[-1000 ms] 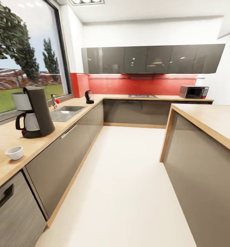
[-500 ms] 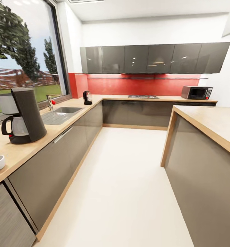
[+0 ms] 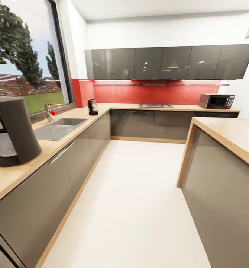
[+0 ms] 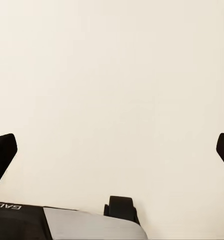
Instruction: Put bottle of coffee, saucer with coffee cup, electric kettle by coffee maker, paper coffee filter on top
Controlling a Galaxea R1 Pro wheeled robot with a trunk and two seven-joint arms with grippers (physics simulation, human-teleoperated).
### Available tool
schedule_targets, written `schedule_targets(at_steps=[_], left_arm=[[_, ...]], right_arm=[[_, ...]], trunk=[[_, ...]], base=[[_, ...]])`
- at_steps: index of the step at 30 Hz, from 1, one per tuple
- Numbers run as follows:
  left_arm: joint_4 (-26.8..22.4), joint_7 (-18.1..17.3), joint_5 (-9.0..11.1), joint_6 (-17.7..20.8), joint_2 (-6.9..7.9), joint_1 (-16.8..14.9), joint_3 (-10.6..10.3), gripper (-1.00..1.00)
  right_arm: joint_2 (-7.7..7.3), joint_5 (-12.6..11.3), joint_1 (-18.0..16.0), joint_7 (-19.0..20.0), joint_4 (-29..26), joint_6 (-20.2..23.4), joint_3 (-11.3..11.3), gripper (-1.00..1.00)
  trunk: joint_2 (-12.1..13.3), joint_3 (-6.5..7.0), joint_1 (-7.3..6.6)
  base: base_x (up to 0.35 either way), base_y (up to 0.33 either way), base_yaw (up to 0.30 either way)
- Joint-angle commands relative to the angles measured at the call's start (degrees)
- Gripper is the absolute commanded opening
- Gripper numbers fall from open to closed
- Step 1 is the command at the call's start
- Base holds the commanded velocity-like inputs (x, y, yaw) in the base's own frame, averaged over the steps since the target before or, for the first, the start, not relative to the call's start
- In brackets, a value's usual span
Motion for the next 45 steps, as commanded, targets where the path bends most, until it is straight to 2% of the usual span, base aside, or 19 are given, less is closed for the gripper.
schedule_targets(at_steps=[1,5,10,21,45], left_arm=[[-0.73,-0.01,0.02,0.00,0.00,0.03,0.00,1.00],[-3.98,-0.01,-0.07,0.01,0.09,0.03,0.08,1.00],[-5.47,-0.01,-0.08,-0.05,0.13,0.03,0.11,1.00],[-4.26,0.06,-0.07,-0.07,-0.14,0.03,0.09,1.00],[-4.18,0.03,-0.05,-0.07,-0.21,0.03,0.10,1.00]], right_arm=[[-0.07,0.01,-0.03,0.01,-0.13,-0.03,0.18,1.00],[-0.10,-0.06,-0.08,0.00,-1.13,-0.09,0.12,1.00],[-0.06,-0.14,-0.10,0.03,-3.14,-0.11,0.10,1.00],[-0.41,-0.16,-0.11,0.00,-3.42,-0.29,-0.05,1.00],[-0.09,-0.17,0.05,0.00,-3.20,-0.30,-0.14,1.00]], trunk=[[-0.02,-0.05,0.04],[-0.02,-0.05,0.04],[-0.02,-0.05,0.04],[-0.02,-0.05,0.04],[-0.02,-0.05,0.04]], base=[[0.326,0.000,0.000],[0.326,0.000,0.000],[0.327,0.000,0.000],[0.328,-0.025,0.000],[0.313,-0.154,0.000]])
